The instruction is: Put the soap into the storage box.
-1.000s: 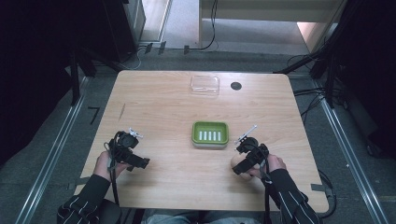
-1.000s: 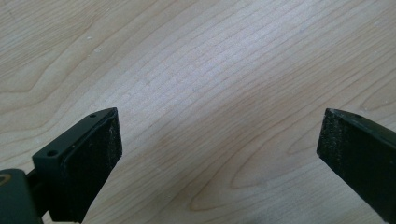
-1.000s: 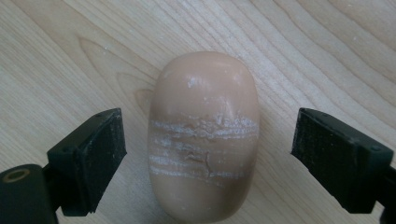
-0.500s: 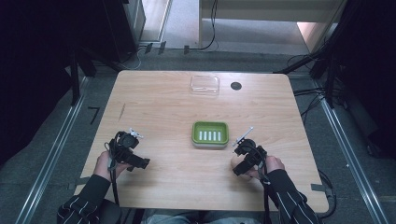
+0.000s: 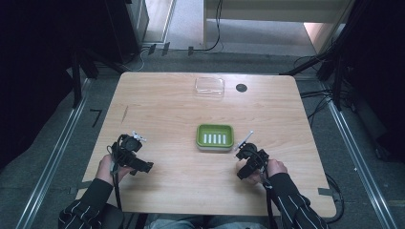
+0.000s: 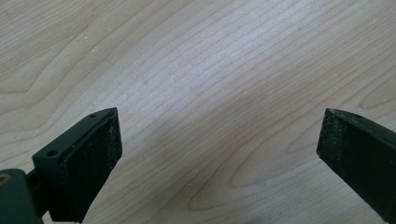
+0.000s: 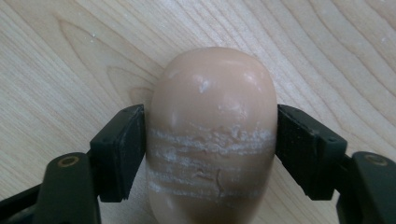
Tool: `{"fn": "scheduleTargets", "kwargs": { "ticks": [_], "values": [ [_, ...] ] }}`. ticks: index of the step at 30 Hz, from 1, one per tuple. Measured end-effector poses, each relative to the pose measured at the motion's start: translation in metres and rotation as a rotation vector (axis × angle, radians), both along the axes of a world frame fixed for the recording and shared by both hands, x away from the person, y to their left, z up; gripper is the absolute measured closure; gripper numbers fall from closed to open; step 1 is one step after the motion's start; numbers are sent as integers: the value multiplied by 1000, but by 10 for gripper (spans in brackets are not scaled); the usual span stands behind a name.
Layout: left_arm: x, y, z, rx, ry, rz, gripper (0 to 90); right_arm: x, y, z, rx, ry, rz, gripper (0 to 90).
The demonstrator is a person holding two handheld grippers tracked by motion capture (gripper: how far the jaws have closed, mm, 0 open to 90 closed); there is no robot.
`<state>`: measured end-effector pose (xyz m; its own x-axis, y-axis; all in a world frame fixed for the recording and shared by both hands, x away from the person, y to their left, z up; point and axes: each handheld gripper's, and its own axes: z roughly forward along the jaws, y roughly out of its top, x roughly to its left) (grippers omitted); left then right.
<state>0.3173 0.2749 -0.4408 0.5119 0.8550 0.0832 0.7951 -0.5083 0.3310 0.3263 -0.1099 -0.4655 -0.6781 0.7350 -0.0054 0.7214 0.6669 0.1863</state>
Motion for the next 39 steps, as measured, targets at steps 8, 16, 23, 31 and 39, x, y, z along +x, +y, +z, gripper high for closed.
{"fn": "scheduleTargets", "kwargs": {
  "ticks": [8, 16, 23, 31, 39],
  "values": [
    [0, 0, 0, -2, -1, -1, 5, 0, -2, 0, -13, 10, -1, 295],
    [0, 0, -1, 0, 2, -2, 5, 0, -2, -1, -17, 23, 1, 327],
    [0, -1, -1, 3, 1, -3, 5, 1, -3, -2, -12, 30, 2, 329],
    [0, -1, -1, 2, 2, -6, 6, 0, -4, -1, -24, 49, 19, 335],
    [0, -1, -1, 5, 11, -8, 5, 3, -9, 7, -11, 36, 14, 335]
  ]
}}
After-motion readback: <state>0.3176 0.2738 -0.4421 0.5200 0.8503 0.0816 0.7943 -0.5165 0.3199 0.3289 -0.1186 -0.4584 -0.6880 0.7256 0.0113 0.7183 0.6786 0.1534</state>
